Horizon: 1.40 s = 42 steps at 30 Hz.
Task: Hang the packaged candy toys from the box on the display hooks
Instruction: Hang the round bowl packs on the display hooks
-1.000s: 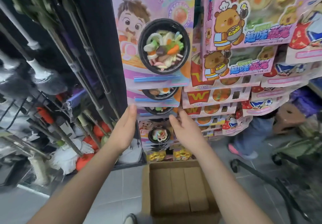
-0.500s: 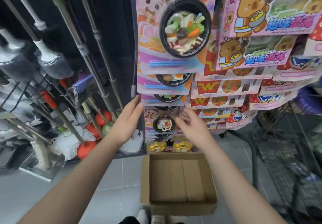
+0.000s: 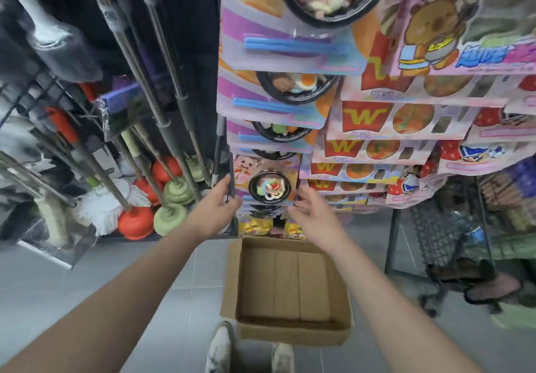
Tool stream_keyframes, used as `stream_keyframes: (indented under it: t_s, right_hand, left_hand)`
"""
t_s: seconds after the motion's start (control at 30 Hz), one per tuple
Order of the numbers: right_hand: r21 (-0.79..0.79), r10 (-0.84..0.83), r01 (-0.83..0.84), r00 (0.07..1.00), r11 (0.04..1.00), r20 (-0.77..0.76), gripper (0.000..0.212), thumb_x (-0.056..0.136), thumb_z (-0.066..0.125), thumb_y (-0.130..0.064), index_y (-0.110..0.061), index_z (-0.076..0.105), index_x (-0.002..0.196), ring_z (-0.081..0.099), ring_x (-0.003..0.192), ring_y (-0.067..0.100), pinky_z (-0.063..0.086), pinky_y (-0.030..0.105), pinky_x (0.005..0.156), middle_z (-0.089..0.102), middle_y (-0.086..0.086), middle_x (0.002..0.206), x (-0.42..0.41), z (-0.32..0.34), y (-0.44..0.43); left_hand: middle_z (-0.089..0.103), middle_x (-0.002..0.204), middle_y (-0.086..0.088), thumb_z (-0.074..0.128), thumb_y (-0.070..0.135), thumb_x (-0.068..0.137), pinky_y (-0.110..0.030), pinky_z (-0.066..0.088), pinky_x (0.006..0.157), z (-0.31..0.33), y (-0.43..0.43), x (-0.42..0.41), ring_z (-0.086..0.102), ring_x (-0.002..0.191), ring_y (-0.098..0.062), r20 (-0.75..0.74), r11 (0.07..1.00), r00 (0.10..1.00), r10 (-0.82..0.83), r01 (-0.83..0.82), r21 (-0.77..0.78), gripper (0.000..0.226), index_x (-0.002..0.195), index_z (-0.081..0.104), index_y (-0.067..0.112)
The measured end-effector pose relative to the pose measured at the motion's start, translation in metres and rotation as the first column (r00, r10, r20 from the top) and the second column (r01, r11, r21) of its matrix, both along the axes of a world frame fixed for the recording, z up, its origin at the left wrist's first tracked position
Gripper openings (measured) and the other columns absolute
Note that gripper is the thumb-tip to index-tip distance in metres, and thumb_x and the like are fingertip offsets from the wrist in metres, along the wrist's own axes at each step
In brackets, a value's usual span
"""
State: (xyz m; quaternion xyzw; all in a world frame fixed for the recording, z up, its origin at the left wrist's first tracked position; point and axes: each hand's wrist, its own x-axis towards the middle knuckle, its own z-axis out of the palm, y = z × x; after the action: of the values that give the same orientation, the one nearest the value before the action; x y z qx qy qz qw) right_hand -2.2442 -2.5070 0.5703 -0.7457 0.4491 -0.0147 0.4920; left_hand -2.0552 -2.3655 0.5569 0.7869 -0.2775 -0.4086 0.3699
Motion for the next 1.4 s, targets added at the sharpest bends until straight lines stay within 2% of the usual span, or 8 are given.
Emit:
stream_keyframes:
  t_s: [0.2,0.37,0.5,0.73,0.9,1.03,1.17,1.4]
  right_hand:
    - [0.02,0.078,-0.078,0.997,0.997,0.004,0.055,0.104,0.053,-0.029,-0.025,0.035,0.155,0.05,0.115,0.001,0.042,0.022,0.092,0.049,-0.017,0.129,-0.009,-0.015,-0.016]
    - [0.0,0.099,-0.099,0.993,0.995,-0.057,0.046,0.102,0.051,-0.023,-0.025,0.043,0.148,0.054,0.117,0.009,0.046,0.031,0.099,0.052,-0.013,0.13,-0.013,-0.04,-0.028]
    - [-0.044,0.131,-0.138,0.982,0.989,-0.139,0.049,0.093,0.05,-0.017,-0.025,0.041,0.14,0.063,0.099,0.03,0.048,0.035,0.073,0.059,0.004,0.123,-0.005,-0.075,-0.034]
    - [-0.097,0.082,-0.085,0.996,0.992,-0.034,0.038,0.097,0.055,-0.017,-0.023,0.042,0.133,0.058,0.103,0.018,0.043,0.032,0.079,0.054,-0.011,0.117,0.005,-0.12,-0.031]
    - [-0.127,0.115,-0.112,0.993,0.986,0.015,0.063,0.096,0.055,-0.008,-0.024,0.03,0.151,0.052,0.132,0.013,0.038,0.022,0.095,0.05,-0.006,0.148,-0.008,-0.126,-0.013]
    - [-0.121,0.196,-0.201,0.979,0.972,-0.051,0.067,0.101,0.052,-0.012,-0.025,0.021,0.158,0.05,0.134,0.018,0.035,0.022,0.092,0.035,-0.004,0.161,-0.01,-0.121,-0.005]
    - [-0.089,0.095,-0.1,0.994,0.991,-0.059,0.069,0.1,0.055,-0.016,-0.026,0.02,0.16,0.042,0.142,0.016,0.038,0.028,0.104,0.034,-0.004,0.161,-0.025,-0.095,-0.014]
    - [-0.112,-0.212,0.216,0.976,0.97,0.047,0.059,0.099,0.055,-0.008,-0.019,0.035,0.153,0.05,0.123,0.003,0.042,0.023,0.099,0.047,-0.006,0.145,-0.097,-0.011,-0.027]
  left_hand:
    - [0.042,0.141,0.011,0.058,0.015,0.103,-0.027,0.033,0.111,-0.003,-0.004,-0.008,0.038,0.133,-0.004,0.008,0.998,1.0,0.02,-0.021,0.055,0.068,0.162,0.024,0.019]
    - [0.039,0.157,0.001,0.06,0.016,0.098,-0.034,0.032,0.12,-0.021,-0.01,-0.015,0.034,0.149,-0.016,0.031,0.993,0.997,0.077,-0.08,0.088,0.079,0.164,0.016,0.016]
    - [0.043,0.131,0.012,0.053,0.005,0.097,-0.014,0.03,0.087,-0.056,-0.021,-0.016,0.045,0.123,-0.008,0.1,0.982,0.993,0.055,-0.072,0.177,0.076,0.162,0.019,0.025]
    - [0.054,0.142,0.016,0.053,0.003,0.077,-0.026,0.04,0.111,-0.121,-0.028,-0.012,0.049,0.138,-0.003,0.033,0.998,0.998,0.057,-0.058,0.011,0.086,0.156,0.028,0.027]
    - [0.051,0.136,0.024,0.048,-0.009,0.09,-0.012,0.041,0.096,-0.136,-0.025,-0.017,0.046,0.133,0.005,0.056,0.99,0.989,0.139,-0.138,-0.017,0.077,0.155,0.028,0.027]
    - [0.051,0.134,0.03,0.052,0.001,0.09,-0.032,0.045,0.095,-0.124,-0.021,-0.024,0.05,0.107,-0.009,0.092,0.997,0.995,0.048,-0.054,0.06,0.073,0.153,0.027,0.03]
    - [0.059,0.124,-0.011,0.057,0.015,0.096,-0.04,0.05,0.085,-0.089,-0.01,-0.035,0.056,0.097,-0.025,0.115,0.963,0.984,0.133,-0.156,0.219,0.061,0.15,0.029,0.013]
    - [0.041,0.152,0.001,0.058,0.024,0.103,-0.026,0.036,0.103,0.013,-0.015,-0.112,0.045,0.136,-0.017,0.178,1.0,0.984,0.013,-0.017,0.019,0.066,0.16,0.026,0.018]
